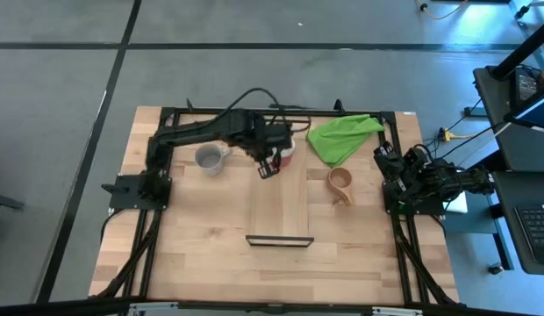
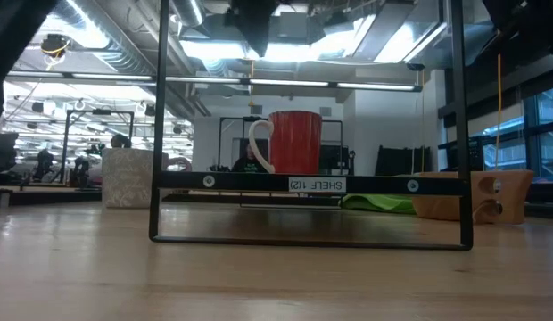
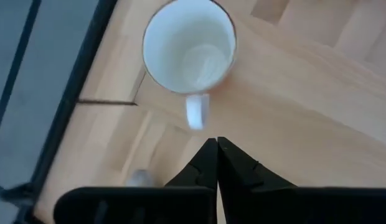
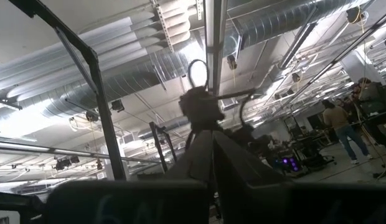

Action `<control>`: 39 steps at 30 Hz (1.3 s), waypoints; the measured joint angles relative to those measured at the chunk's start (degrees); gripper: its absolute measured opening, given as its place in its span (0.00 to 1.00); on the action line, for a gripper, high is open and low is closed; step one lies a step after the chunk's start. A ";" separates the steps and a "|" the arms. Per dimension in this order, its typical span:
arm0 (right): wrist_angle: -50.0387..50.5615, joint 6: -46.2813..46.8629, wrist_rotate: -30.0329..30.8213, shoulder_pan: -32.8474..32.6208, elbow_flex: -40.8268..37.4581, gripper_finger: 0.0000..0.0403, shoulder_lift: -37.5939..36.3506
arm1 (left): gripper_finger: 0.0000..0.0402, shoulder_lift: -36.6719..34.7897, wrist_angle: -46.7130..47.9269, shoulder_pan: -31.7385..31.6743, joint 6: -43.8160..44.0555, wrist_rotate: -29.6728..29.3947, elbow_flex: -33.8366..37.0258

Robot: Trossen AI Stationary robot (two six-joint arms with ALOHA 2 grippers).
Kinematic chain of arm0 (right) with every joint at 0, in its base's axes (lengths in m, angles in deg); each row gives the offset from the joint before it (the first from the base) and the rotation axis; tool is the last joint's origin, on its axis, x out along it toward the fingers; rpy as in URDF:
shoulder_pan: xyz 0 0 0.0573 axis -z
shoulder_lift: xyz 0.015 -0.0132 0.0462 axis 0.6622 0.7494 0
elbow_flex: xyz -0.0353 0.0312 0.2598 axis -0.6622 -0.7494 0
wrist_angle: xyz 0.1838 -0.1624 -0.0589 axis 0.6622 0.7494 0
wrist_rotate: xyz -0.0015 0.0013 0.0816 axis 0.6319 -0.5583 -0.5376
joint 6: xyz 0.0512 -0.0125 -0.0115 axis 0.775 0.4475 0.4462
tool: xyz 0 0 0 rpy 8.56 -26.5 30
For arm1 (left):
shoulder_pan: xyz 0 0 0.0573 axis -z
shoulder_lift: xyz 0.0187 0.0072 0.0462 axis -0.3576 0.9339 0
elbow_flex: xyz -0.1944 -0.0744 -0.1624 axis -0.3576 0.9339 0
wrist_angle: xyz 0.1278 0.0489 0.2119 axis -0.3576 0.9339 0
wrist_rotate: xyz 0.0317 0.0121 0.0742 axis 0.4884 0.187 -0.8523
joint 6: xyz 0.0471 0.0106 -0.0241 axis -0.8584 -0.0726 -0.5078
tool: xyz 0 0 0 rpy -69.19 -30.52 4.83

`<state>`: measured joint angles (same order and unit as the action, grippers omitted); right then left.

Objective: Stack small to large cups/mugs on shelf
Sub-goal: Put the orange mug on the shelf

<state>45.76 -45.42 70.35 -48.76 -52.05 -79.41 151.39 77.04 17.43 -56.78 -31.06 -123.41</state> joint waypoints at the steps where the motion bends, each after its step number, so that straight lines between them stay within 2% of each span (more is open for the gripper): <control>1: 0.30 0.04 -0.13 0.00 0.00 0.04 0.00 | 0.00 -1.69 -1.42 1.10 1.62 -0.50 2.58; 5: 0.61 0.01 -0.18 -0.01 0.00 0.04 0.00 | 0.00 -11.68 -13.87 5.65 6.21 -1.60 17.82; 11: 0.78 0.05 -0.28 -0.01 0.00 0.04 0.00 | 0.00 -27.74 -43.00 7.74 7.54 -2.99 44.07; 15: 0.78 0.02 -0.29 -0.01 0.00 0.04 0.00 | 0.00 -34.21 -50.31 9.33 11.50 -4.89 59.07; 18: 0.78 -0.03 -0.28 -0.01 0.00 0.04 0.00 | 0.00 -36.82 -57.04 10.02 11.75 -4.56 66.75; 22: 0.78 0.01 -0.29 0.01 0.00 0.04 0.00 | 0.00 -37.01 -65.57 9.50 12.61 -4.54 72.45; 25: 0.80 0.05 -0.29 -0.01 0.00 0.04 0.00 | 0.00 -36.62 -71.66 7.68 13.02 -4.62 73.96; 29: 0.89 0.03 -0.29 0.00 0.00 0.04 0.00 | 0.00 -36.03 -72.49 3.26 13.39 -4.88 75.11; 36: 1.22 -0.36 -0.29 0.00 0.00 0.04 0.00 | 0.00 -36.05 -73.82 -2.39 13.37 -0.68 75.21; 39: 1.24 -7.42 0.01 0.01 0.00 0.04 0.00 | 0.00 -36.05 -73.78 -2.72 13.75 0.00 75.21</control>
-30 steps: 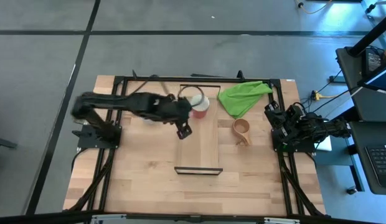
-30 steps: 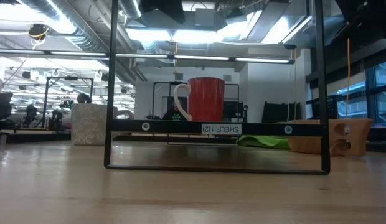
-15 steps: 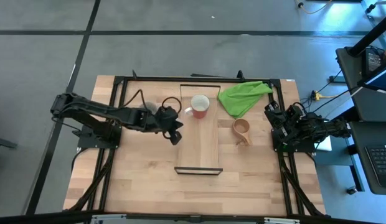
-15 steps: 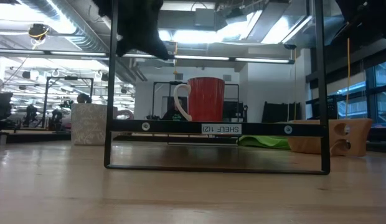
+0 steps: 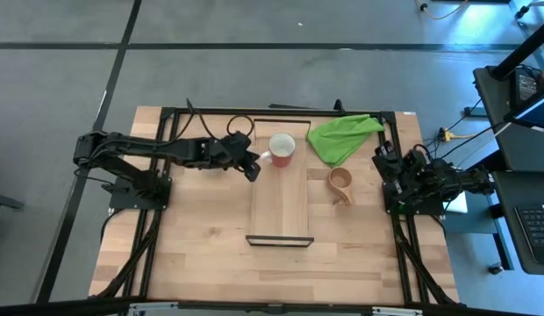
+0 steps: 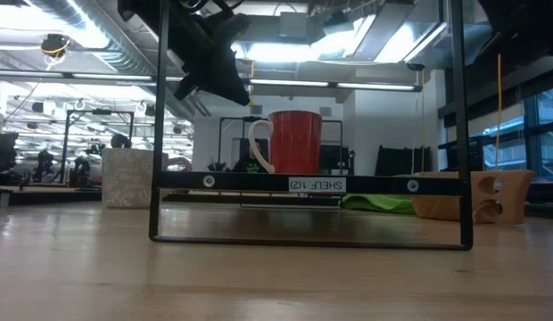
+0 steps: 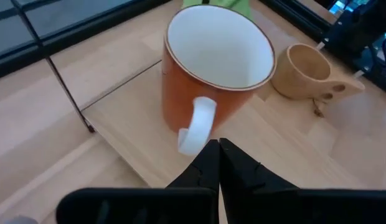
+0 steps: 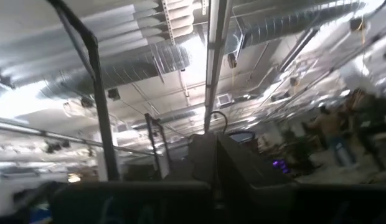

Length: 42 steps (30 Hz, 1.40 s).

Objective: Stack small to large cups/mugs on shelf
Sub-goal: Put the orange mug on the shelf

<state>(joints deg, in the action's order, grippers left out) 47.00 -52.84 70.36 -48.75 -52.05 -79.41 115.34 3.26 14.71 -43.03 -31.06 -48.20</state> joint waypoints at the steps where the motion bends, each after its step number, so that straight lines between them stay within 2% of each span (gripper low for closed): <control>1: -0.03 -1.85 0.05 0.00 0.00 0.04 0.00 | 0.00 0.00 0.02 0.16 0.43 0.32 0.00; 4: -0.51 -2.51 0.07 0.00 0.00 0.04 0.00 | 0.00 0.00 0.25 1.17 1.91 0.42 0.00; 9: -1.93 10.18 0.23 0.00 0.00 0.04 -0.04 | 0.00 0.00 0.30 3.48 4.11 0.44 0.00; 12: -4.21 15.13 7.58 0.05 0.32 0.04 -0.10 | 0.00 0.00 0.72 4.34 5.11 0.43 0.00; 13: -3.19 16.58 7.86 0.11 0.95 0.04 0.00 | 0.00 0.00 0.96 4.51 5.52 0.43 0.00; 14: -1.43 17.17 5.66 0.07 1.86 0.04 0.51 | 0.00 0.00 1.08 4.62 5.68 0.44 0.00; 16: 2.54 18.24 0.21 -0.02 5.27 0.04 3.31 | 0.00 0.00 1.12 4.79 5.89 0.76 0.00; 20: 12.21 10.71 -1.01 0.05 18.21 0.04 13.78 | 0.00 0.00 1.18 4.79 5.94 2.35 0.00; 22: 23.57 5.08 2.82 0.29 26.77 0.04 19.98 | 0.00 0.00 1.28 4.77 5.94 2.36 0.00; 25: 44.78 3.12 13.61 1.23 39.51 0.04 29.14 | 0.00 0.00 1.28 4.77 5.94 2.40 0.00; 28: 61.57 9.17 23.15 2.91 49.89 0.04 37.43 | 0.00 0.00 1.27 4.85 5.94 3.55 0.00; 30: 68.17 14.56 23.87 3.31 54.98 0.04 42.01 | 0.00 0.00 1.38 5.24 5.91 3.33 0.00; 32: 70.45 16.30 23.50 3.36 58.52 0.04 45.59 | 0.00 0.41 1.40 5.49 5.89 1.63 0.00; 38: 71.31 13.90 21.52 4.01 64.87 0.04 53.77 | 0.00 3.46 0.82 4.38 5.85 0.18 -0.09; 42: 73.53 19.75 16.95 5.30 65.39 0.04 57.35 | 0.00 5.68 -1.87 3.77 5.63 0.40 0.04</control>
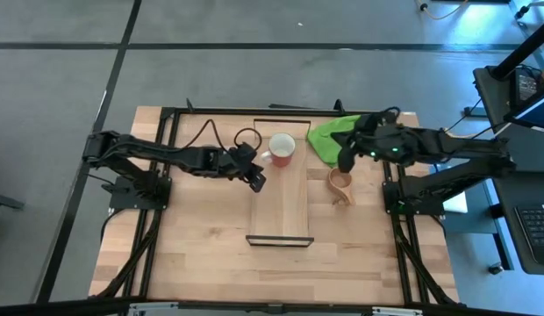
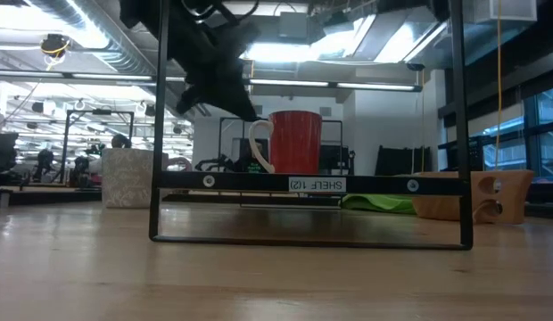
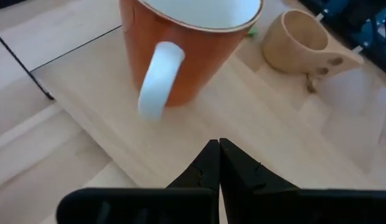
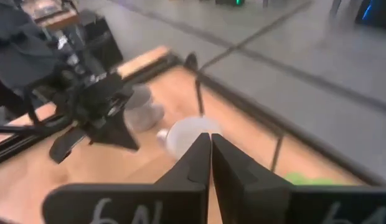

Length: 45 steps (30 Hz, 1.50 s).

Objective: Stack small to large cups/mugs on shelf
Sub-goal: Put the orange mug on the shelf

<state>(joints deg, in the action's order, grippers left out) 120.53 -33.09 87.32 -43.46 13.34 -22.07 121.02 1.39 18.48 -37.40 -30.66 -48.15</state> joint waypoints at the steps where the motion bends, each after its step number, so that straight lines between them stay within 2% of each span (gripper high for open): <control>1: 0.02 1.37 -1.51 0.06 -0.10 0.04 0.56 | 0.00 0.26 -0.30 -0.15 -0.02 -0.04 0.00; 4: 0.44 3.49 -3.61 0.06 -0.37 0.04 2.07 | 0.00 1.11 -1.42 -0.77 -0.18 -0.17 -0.04; 25: 0.15 5.62 -3.45 0.76 -0.41 0.04 3.55 | 0.00 1.42 -2.12 -7.10 -5.18 1.63 -0.04; 34: 0.15 4.16 -3.40 0.76 -0.41 0.04 3.55 | 0.00 2.11 -2.98 -8.25 -6.40 5.37 -0.05; 40: 0.06 4.01 -3.40 0.76 -0.41 0.04 3.55 | 0.00 -1.30 -4.87 -7.19 -6.91 3.94 -0.28; 45: -0.67 4.12 -3.42 0.74 -0.45 0.04 3.55 | 0.00 -1.44 -0.79 -7.97 -8.50 3.61 -0.11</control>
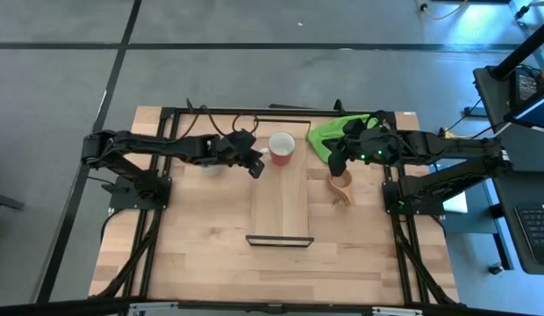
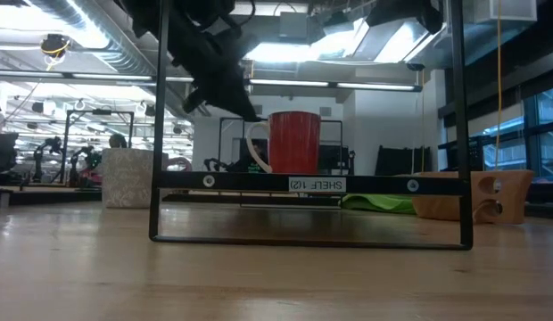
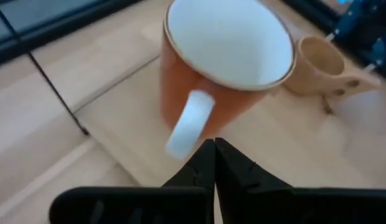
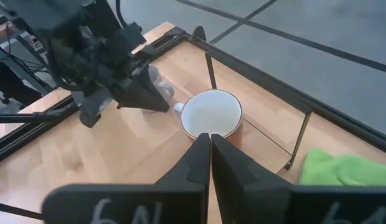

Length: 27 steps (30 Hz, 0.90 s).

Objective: Stack small to large cups/mugs on shelf
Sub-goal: Put the orange mug on the shelf

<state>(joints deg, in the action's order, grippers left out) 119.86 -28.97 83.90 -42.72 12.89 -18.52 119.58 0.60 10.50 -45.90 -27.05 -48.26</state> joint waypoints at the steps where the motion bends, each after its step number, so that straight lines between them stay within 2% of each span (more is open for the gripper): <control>1: -0.42 0.01 0.01 0.00 0.00 0.04 0.00 | 0.00 0.04 0.71 -0.11 0.05 0.45 0.00; 14: -1.21 0.26 -0.43 0.00 0.00 0.04 0.00 | 0.00 0.79 2.09 -0.85 -1.96 -0.79 0.07; 27: -1.06 0.26 -0.49 0.00 0.00 0.04 0.00 | 0.00 2.53 0.20 -1.60 -2.37 1.12 0.07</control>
<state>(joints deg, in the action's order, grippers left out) 118.80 -28.71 83.41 -42.72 12.89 -18.52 122.11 0.80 8.90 -48.27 -25.94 -48.20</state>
